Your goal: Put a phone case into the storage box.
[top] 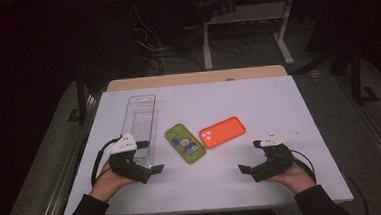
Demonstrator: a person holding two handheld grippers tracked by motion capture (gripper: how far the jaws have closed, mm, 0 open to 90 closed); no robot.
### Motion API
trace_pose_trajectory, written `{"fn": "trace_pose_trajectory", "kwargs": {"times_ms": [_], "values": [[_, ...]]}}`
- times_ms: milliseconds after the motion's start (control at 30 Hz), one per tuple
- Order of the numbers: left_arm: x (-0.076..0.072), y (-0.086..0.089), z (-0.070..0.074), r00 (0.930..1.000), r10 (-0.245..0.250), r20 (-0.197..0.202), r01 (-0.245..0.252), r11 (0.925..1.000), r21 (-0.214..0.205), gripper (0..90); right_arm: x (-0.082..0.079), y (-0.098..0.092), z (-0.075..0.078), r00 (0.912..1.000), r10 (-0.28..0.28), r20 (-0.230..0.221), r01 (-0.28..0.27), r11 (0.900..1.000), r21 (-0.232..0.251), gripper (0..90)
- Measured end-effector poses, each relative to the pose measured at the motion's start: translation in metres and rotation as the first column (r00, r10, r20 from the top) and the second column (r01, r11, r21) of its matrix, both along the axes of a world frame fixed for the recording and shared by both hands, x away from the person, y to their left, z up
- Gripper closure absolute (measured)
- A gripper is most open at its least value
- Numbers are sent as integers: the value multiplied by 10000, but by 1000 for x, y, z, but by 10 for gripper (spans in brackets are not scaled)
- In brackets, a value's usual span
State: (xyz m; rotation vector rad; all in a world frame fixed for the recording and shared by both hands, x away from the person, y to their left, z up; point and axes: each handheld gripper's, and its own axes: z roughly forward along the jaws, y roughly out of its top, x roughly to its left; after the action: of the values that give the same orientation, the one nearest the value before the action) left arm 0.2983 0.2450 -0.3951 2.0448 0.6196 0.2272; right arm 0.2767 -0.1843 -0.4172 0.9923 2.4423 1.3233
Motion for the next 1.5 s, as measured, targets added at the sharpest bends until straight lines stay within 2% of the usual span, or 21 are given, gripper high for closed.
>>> {"fn": "trace_pose_trajectory", "kwargs": {"times_ms": [367,567,667,833,1067,1133,1233,1333,1400,1500], "values": [[7,-18,5,9998,-213,-63,212,9996,-174,0,3,-2,1,10000,-5,-14,5,9999,123,0],[8,-31,3,9989,-448,-120,447,9990,-43,0,10,-3,5,9999,-111,78,111,9999,35,0],[9,-38,4,9984,-536,-161,534,9984,-161,0,18,-3,10,9996,-263,137,262,9996,76,0],[12,-48,3,9975,-692,-151,690,9976,-89,0,27,-2,12,9995,-309,121,308,9995,73,0],[15,-60,-2,9956,-891,-290,886,9959,-194,0,49,6,15,9999,-120,-49,119,9998,-179,0],[17,-66,-2,9952,-928,-317,917,9952,-344,0,55,8,16,9999,-133,-51,132,9997,-206,0],[19,-70,-4,9952,-939,-262,931,9952,-301,0,64,11,18,9999,-135,-77,132,9992,-365,0],[19,-72,-5,9953,-925,-272,916,9953,-310,0,74,15,19,9996,-146,-221,138,9993,-335,49],[19,-74,-7,9954,-927,-238,920,9953,-293,0,82,17,18,9990,-273,-360,252,9980,-578,121],[18,-74,-8,9951,-958,-262,950,9951,-278,0,96,19,16,9935,-737,-872,669,9947,-783,204]]}}
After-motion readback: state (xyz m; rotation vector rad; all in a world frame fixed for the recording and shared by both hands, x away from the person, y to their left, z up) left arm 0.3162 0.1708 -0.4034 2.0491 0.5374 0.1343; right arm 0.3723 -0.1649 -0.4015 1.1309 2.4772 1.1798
